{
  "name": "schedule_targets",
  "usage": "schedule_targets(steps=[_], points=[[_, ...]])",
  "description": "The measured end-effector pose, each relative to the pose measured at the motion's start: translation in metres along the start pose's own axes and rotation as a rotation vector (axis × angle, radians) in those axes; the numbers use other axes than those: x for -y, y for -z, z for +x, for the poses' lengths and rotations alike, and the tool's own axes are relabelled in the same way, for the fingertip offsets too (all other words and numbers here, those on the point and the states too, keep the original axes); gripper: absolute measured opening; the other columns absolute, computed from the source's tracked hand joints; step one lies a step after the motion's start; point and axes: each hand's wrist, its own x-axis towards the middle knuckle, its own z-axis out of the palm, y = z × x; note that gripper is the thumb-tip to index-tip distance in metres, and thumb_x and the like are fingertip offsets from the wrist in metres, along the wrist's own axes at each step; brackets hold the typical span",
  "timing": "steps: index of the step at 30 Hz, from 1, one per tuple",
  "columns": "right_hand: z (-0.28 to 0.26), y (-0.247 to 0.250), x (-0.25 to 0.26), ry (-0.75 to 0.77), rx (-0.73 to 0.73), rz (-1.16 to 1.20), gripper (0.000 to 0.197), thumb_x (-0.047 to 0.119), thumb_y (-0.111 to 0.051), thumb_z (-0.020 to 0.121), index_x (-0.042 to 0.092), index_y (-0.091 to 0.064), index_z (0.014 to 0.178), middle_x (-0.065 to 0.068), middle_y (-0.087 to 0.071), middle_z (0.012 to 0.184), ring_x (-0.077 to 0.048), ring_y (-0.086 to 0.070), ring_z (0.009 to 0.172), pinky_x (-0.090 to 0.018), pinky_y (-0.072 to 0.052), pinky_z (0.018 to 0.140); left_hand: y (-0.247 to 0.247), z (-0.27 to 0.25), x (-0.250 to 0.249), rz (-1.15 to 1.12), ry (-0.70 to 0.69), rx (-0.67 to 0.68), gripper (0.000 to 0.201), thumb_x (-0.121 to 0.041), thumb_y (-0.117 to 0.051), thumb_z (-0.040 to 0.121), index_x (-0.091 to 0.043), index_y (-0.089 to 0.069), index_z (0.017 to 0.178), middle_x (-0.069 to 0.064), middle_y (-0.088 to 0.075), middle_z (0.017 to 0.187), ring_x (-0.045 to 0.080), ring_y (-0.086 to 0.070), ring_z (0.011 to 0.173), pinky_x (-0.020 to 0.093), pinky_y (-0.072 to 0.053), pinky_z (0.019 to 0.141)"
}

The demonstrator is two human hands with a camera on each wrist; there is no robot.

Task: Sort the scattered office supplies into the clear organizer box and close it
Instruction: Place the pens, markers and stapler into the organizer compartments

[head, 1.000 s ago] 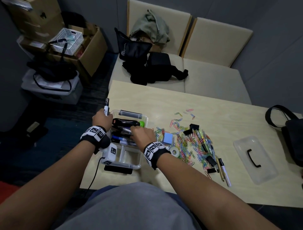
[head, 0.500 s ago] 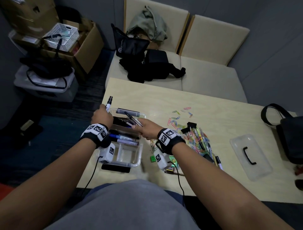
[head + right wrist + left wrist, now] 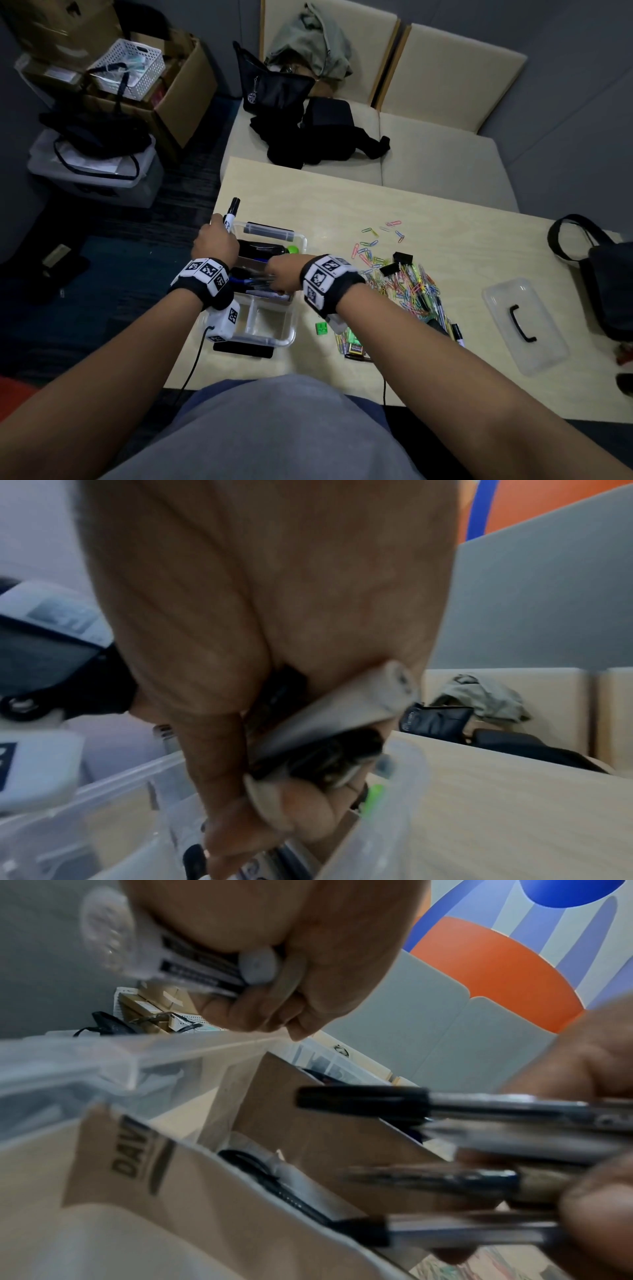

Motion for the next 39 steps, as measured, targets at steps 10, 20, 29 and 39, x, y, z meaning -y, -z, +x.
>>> schedule_targets(steps=[10, 20, 29, 39], points=[[0.037, -0.031, 0.023, -0.012, -0.035, -0.025, 0.027, 0.002, -0.049, 0.096, -0.003, -0.059, 0.121, -0.022, -0.064, 0.116, -0.035, -0.063, 0.105, -0.033, -0.044, 0.075, 0.000, -0.002, 0.000, 0.021, -0.012, -0.012, 0.020, -0.013, -0.046, 0.096, 0.000, -0.046, 0.112, 0.027, -0.056, 0.109, 0.046, -0.057, 0.096, 0.043, -0.039, 0.070], [0.043, -0.045, 0.006, 0.018, -0.138, 0.140, 0.038, 0.007, -0.055, 0.093, 0.002, -0.048, 0.130, -0.021, -0.063, 0.118, -0.035, -0.062, 0.102, -0.038, -0.050, 0.082, -0.005, -0.001, 0.002, 0.024, -0.044, -0.046, 0.020, -0.011, -0.046, 0.095, 0.000, -0.046, 0.111, 0.028, -0.056, 0.108, 0.048, -0.056, 0.094, 0.044, -0.037, 0.069], [0.035, -0.047, 0.004, 0.039, -0.195, 0.044, 0.030, 0.018, -0.051, 0.096, 0.006, -0.054, 0.124, -0.018, -0.064, 0.109, -0.034, -0.063, 0.096, -0.040, -0.054, 0.080, -0.006, -0.001, 0.003, 0.023, -0.029, -0.037, 0.019, -0.011, -0.047, 0.095, 0.000, -0.046, 0.110, 0.027, -0.056, 0.108, 0.047, -0.057, 0.094, 0.044, -0.038, 0.070], [0.013, -0.023, -0.017, 0.042, -0.405, 0.248, 0.021, 0.024, -0.048, 0.101, 0.012, -0.063, 0.109, -0.010, -0.068, 0.102, -0.027, -0.061, 0.092, -0.037, -0.050, 0.075, -0.001, -0.011, 0.005, -0.228, -0.112, -0.007, 0.023, -0.010, -0.055, 0.089, -0.008, -0.042, 0.107, 0.016, -0.060, 0.096, 0.031, -0.051, 0.078, 0.037, -0.041, 0.066]])
